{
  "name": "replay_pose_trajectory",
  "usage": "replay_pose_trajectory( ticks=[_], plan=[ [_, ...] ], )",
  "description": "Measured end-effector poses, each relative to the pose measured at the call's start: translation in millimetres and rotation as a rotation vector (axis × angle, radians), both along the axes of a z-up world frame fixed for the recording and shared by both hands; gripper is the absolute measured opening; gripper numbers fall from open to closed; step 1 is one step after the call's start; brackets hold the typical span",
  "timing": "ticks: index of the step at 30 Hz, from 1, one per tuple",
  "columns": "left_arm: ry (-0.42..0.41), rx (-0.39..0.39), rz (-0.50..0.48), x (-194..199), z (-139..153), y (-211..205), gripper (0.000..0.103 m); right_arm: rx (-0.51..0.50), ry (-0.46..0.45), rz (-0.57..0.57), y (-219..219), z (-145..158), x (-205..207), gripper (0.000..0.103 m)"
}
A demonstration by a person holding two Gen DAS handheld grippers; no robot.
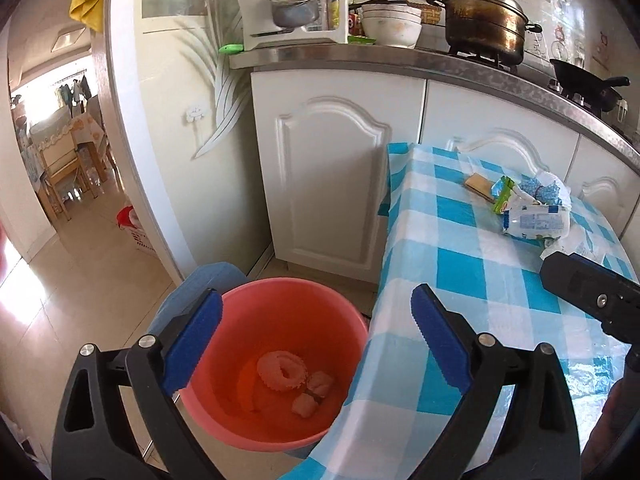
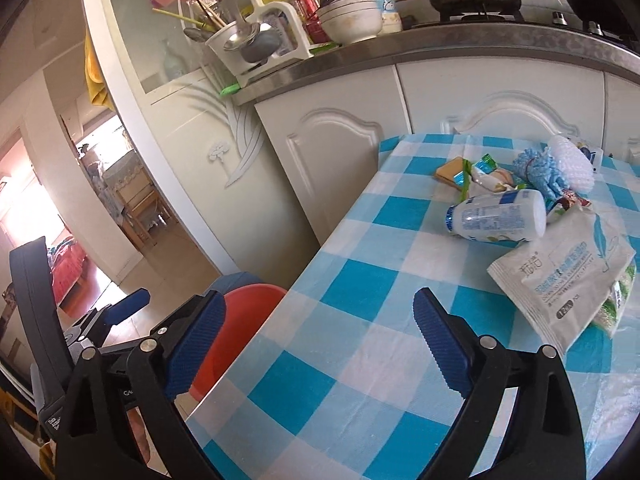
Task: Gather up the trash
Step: 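Return both tools to the table above the remaining trash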
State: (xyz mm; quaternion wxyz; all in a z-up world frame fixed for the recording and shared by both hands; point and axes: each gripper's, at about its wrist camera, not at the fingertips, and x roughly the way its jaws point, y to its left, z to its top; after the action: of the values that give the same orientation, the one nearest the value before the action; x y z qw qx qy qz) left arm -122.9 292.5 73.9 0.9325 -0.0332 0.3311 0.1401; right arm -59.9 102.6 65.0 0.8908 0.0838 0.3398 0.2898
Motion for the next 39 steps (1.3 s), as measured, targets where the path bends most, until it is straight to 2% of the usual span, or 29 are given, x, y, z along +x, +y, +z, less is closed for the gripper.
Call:
replay_pose_trajectory(
  ticks=[10, 26, 39],
  plan=[
    [0.017, 0.046, -0.060, 6.9, 6.6, -40.9, 0.096, 0.019, -0.034, -0.062, -38.1, 0.6, -5.1, 0.094],
    [0.058, 0.116, -0.119, 24.6, 5.4, -93.4, 0.096, 0.100, -0.022, -0.172, -106.6, -11.6, 0.5, 0.095],
    [0.095, 0.190, -0.175, 36.7, 1.8, -140.6, 0.096, 0.184, 0.021, -0.281, -173.0, -27.0, 8.1, 0.096]
  ],
)
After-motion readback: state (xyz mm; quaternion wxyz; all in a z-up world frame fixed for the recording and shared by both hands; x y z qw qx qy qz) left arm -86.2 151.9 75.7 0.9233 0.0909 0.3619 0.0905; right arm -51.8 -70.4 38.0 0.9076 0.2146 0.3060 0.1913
